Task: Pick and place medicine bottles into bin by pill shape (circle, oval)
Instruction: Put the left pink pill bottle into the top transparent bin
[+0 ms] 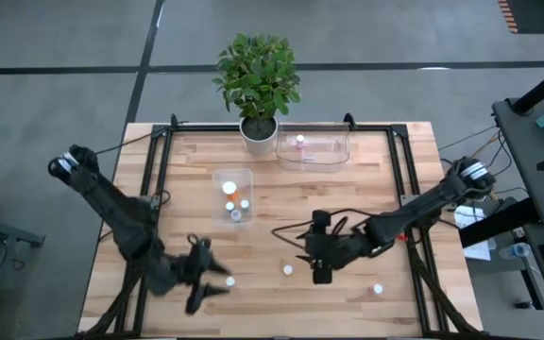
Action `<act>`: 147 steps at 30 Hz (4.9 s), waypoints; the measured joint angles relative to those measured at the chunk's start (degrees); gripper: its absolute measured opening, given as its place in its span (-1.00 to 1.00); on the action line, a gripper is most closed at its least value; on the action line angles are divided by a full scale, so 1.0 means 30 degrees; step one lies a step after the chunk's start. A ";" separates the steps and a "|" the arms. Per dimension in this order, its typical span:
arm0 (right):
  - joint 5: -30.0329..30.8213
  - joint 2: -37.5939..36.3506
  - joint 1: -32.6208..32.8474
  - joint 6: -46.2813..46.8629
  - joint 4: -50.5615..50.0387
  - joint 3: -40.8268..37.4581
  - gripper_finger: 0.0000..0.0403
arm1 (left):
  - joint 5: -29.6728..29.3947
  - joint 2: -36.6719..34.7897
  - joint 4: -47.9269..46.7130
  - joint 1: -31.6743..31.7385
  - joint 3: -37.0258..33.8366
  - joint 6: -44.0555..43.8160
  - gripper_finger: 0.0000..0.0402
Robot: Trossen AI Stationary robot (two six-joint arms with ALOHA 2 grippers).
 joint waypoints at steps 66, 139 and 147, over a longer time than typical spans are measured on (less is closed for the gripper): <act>-0.2459 0.5167 -0.0479 -0.4513 1.3665 -0.0731 0.12 | -0.7977 1.1506 -0.0339 -0.1015 0.0843 -0.4951 -0.60; -0.1392 0.1141 -0.6576 -0.5365 0.4349 0.1336 -0.42 | -0.8315 0.6129 -0.3487 -0.0153 0.0078 0.2151 0.08; -0.1311 -0.1777 -1.2955 -0.3438 0.9389 -0.4765 -0.42 | -0.8782 0.6088 -0.3466 -0.0013 0.0056 0.2199 0.08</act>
